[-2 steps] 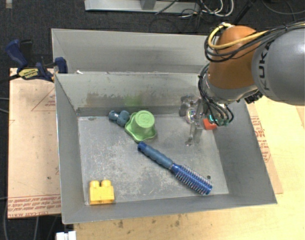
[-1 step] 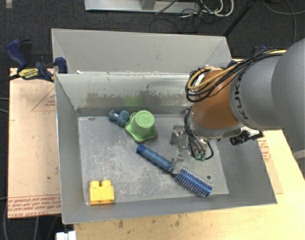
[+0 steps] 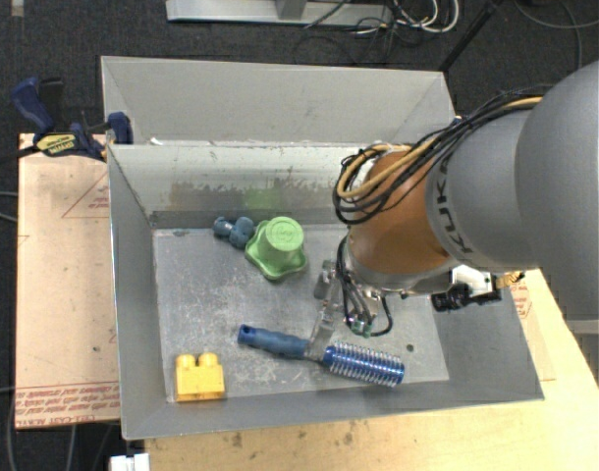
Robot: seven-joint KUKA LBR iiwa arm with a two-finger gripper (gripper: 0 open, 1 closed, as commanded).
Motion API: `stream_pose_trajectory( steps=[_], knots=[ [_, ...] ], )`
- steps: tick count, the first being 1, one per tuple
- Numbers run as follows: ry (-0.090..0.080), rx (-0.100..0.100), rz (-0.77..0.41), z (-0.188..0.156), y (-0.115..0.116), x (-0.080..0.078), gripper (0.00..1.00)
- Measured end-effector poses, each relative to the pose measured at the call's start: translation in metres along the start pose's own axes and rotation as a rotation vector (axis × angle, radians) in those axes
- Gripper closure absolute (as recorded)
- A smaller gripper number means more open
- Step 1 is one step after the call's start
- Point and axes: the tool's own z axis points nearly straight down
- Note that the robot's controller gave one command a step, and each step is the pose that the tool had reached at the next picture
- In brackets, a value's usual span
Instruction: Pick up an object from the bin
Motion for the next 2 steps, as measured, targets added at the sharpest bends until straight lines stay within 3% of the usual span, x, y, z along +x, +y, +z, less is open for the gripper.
stream_pose_trajectory(
  steps=[1,2],
  knots=[
    [0.002,0.003,-0.047,0.001,-0.009,0.019,0.0],
    [0.002,0.005,0.121,0.032,-0.066,0.017,0.0]
  ],
)
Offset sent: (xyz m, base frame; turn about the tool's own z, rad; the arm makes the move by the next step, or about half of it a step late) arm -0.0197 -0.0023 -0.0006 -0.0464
